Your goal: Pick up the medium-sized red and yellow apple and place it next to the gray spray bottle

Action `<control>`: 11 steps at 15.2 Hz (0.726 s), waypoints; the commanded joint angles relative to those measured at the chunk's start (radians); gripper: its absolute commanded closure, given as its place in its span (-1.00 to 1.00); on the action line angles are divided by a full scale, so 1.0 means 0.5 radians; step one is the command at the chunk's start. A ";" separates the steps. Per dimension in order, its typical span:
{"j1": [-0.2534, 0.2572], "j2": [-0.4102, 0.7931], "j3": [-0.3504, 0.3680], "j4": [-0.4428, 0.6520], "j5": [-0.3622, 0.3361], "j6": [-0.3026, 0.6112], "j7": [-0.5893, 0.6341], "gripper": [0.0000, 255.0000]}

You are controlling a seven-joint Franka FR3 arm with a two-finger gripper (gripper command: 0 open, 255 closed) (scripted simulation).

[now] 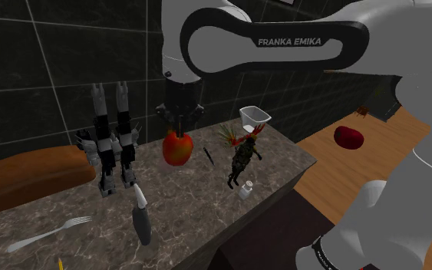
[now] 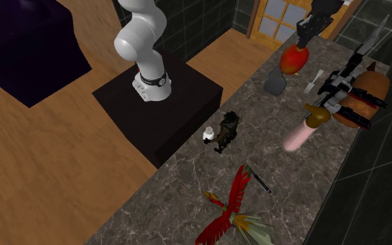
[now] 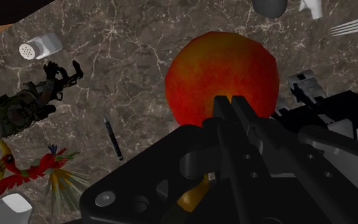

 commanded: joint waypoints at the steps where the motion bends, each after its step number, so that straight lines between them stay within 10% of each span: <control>1: -0.001 0.003 -0.001 -0.052 -0.002 0.056 0.002 1.00; 11: -0.001 0.046 -0.004 -0.269 -0.021 0.314 0.024 1.00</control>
